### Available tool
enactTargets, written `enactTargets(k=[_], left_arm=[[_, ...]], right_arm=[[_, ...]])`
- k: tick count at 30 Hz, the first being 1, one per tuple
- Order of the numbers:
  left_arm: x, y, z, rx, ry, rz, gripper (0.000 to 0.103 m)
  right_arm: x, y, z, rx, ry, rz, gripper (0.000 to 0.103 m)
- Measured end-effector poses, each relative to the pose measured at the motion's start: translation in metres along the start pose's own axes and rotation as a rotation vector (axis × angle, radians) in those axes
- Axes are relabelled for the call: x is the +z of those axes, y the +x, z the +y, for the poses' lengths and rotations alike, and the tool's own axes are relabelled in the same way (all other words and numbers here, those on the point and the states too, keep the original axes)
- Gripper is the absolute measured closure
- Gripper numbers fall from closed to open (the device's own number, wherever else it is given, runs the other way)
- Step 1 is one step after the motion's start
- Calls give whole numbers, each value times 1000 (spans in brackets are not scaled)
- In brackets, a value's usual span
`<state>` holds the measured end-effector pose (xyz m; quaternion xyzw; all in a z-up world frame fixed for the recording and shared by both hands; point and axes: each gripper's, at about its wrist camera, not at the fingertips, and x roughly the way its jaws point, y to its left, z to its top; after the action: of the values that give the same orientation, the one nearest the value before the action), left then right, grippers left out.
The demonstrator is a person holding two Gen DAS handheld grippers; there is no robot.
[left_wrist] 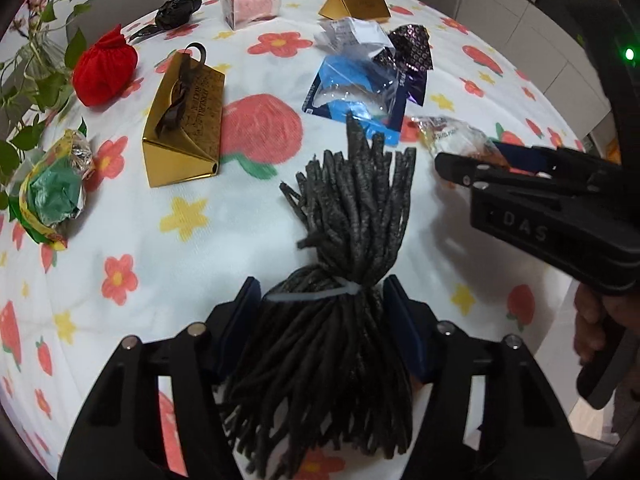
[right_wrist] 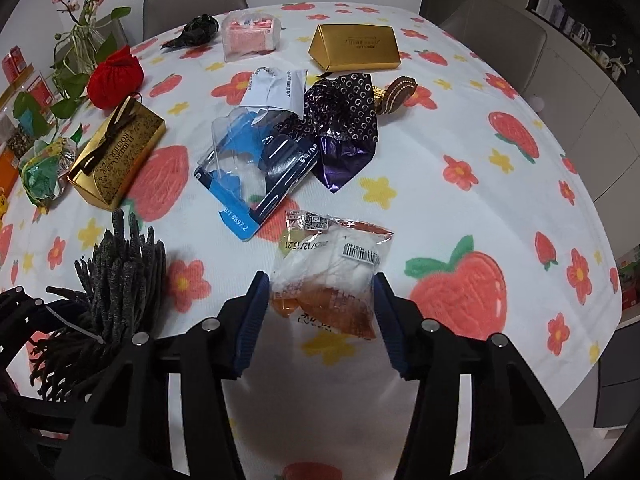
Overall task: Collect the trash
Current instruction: 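Grasp the black tasseled bundle with the left gripper while the right grasps the clear snack bag, then carry both items over the grey bin and open both grippers to drop them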
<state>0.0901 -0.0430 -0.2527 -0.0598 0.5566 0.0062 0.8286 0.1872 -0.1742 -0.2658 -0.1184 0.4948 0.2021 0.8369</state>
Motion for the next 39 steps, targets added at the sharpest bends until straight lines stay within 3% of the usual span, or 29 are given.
enactTargets(k=[5,8,17,24,31,39], left_arm=[[0,-5,-6,-9,47,-17,66],[1,-8,-5,-24,51,-16,71],[5,-22,-16,-40,77,-42,73],[6,-30,-50,-63,155,-59,73],[-1,-32,-123,-127,299,-63,73],[-34,-14,-231,-245,500,-13,73]], right_arm=[[1,-7,0,17,5,-22,65],[0,-16,-3,27,15,-41,69],[-21,-52,-17,4,25,-84,69],[-57,-77,-44,-33,94,-91,69],[-117,-113,-92,-104,227,-98,69],[-227,-139,-157,-215,403,-39,69]])
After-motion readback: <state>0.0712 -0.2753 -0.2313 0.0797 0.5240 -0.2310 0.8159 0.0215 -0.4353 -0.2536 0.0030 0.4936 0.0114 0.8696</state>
